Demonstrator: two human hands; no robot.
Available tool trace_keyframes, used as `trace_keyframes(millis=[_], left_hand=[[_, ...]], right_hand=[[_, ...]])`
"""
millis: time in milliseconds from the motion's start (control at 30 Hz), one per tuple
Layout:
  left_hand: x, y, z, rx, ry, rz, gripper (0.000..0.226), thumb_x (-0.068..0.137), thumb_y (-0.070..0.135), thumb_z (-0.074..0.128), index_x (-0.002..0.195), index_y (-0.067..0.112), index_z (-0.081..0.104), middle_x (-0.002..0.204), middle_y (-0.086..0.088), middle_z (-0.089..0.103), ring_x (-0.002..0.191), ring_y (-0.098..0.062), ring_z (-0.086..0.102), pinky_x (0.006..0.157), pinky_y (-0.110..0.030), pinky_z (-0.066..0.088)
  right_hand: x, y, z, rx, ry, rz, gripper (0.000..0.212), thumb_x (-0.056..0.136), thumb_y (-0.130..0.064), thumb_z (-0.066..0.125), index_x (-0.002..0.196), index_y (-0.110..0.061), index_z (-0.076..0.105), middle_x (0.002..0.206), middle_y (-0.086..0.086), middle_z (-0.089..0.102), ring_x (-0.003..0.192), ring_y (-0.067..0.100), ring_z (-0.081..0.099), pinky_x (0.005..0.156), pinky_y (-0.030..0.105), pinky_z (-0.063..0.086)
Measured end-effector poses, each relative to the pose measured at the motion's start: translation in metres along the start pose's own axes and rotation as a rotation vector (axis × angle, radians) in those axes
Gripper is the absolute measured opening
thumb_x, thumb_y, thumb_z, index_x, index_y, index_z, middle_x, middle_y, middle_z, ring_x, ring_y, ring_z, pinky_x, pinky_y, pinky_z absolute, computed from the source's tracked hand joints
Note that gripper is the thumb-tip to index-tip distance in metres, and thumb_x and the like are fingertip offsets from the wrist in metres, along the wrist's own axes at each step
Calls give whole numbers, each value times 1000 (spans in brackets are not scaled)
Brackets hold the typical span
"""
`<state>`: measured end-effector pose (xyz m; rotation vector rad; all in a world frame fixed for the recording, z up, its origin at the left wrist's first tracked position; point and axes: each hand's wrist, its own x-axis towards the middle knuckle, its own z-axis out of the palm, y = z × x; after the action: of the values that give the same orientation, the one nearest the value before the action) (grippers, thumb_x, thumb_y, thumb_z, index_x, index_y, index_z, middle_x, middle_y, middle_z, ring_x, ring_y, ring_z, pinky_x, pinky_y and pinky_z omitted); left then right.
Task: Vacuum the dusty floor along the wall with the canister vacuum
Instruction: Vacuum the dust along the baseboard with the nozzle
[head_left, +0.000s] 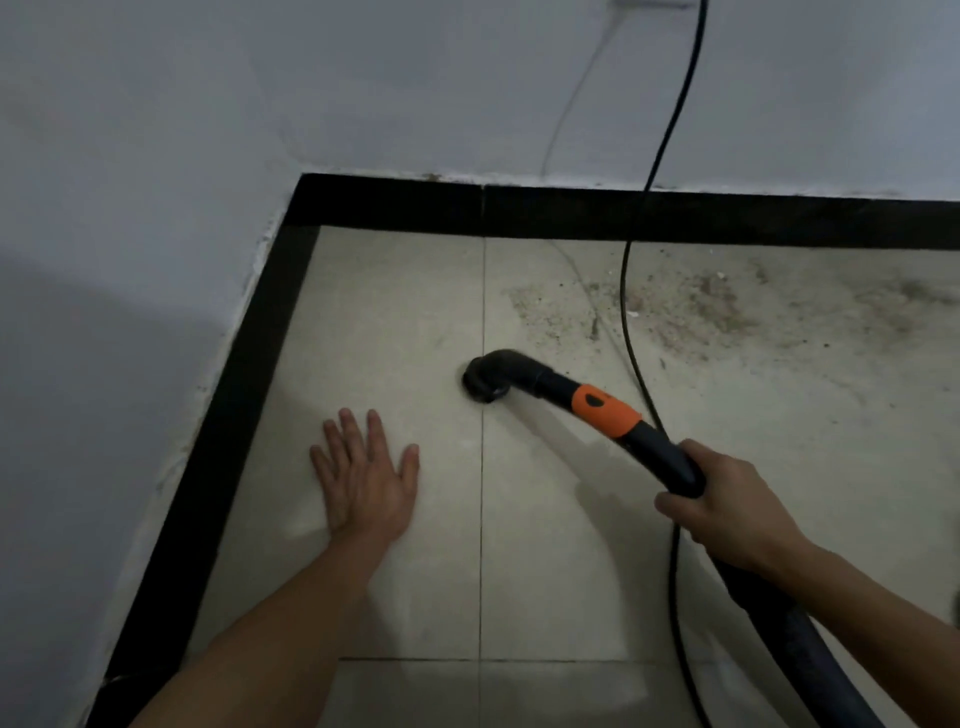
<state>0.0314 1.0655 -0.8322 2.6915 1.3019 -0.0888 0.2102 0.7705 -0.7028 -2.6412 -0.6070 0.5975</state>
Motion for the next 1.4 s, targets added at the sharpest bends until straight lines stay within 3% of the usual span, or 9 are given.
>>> trace_keyframes(millis=[133, 233, 367, 533, 733, 1000, 1167, 1267, 1400], left_hand=[[1, 1, -1, 10, 14, 5, 74, 95, 58, 23, 154, 14, 13, 160, -18, 5, 147, -36, 2, 117, -53, 0], [0, 1, -1, 21, 7, 1, 74, 94, 58, 21, 154, 15, 11, 160, -18, 4, 147, -36, 0, 117, -52, -1], [1, -1, 1, 3, 14, -5, 75, 93, 60, 13, 154, 17, 6, 161, -16, -1, 147, -33, -5, 118, -51, -5], [2, 0, 2, -15, 38, -12, 78, 89, 62, 5, 154, 19, 7, 161, -14, 0, 148, -31, -5, 118, -48, -7], [3, 0, 0, 9, 49, -26, 78, 89, 61, 9, 153, 19, 16, 161, -14, 9, 148, -32, 2, 118, -50, 1], [1, 0, -1, 9, 43, -14, 74, 90, 55, 20, 151, 12, 27, 157, -20, 18, 145, -39, 14, 116, -53, 7], [0, 2, -4, 20, 16, -8, 66, 96, 47, 33, 150, 9, 27, 156, -24, 18, 144, -41, 14, 115, -56, 9], [1, 5, -6, 49, -28, -14, 68, 97, 46, 34, 152, 8, 21, 157, -24, 13, 145, -41, 9, 115, -55, 6], [1, 17, -11, 2, 14, -17, 60, 97, 31, 45, 145, -1, 33, 152, -30, 24, 140, -46, 20, 114, -55, 14]], right_hand=[[16, 5, -7, 85, 120, 95, 20, 74, -20, 73, 82, -23, 55, 64, 4, 64, 51, 20, 63, 54, 41, 55], [27, -17, 8, 93, 49, 36, 21, 74, -22, 72, 84, -25, 53, 66, 2, 64, 45, 14, 62, 49, 35, 53], [59, -53, 23, 19, 5, -58, 22, 75, -27, 70, 87, -27, 53, 72, 3, 63, 59, 23, 65, 61, 42, 57], [112, -83, 21, 64, 91, 5, 28, 77, -27, 68, 100, -21, 54, 78, 7, 65, 64, 27, 67, 65, 45, 59], [97, -109, 45, 87, -59, -150, 24, 73, -27, 70, 90, -27, 53, 73, 0, 62, 57, 19, 64, 56, 37, 57], [12, -29, 36, 102, -2, -38, 23, 70, -30, 68, 77, -27, 47, 62, -4, 58, 52, 14, 59, 49, 30, 47], [-24, 15, 10, 187, 62, 40, 19, 72, -22, 73, 74, -20, 54, 57, 1, 59, 49, 18, 59, 52, 40, 52], [-28, 31, -18, 255, 111, 39, 18, 73, -14, 73, 73, -18, 56, 49, 2, 58, 39, 17, 59, 39, 28, 47], [-47, 57, -49, 168, -4, 25, 15, 72, -17, 72, 75, -20, 58, 50, 3, 58, 38, 17, 58, 39, 29, 46]])
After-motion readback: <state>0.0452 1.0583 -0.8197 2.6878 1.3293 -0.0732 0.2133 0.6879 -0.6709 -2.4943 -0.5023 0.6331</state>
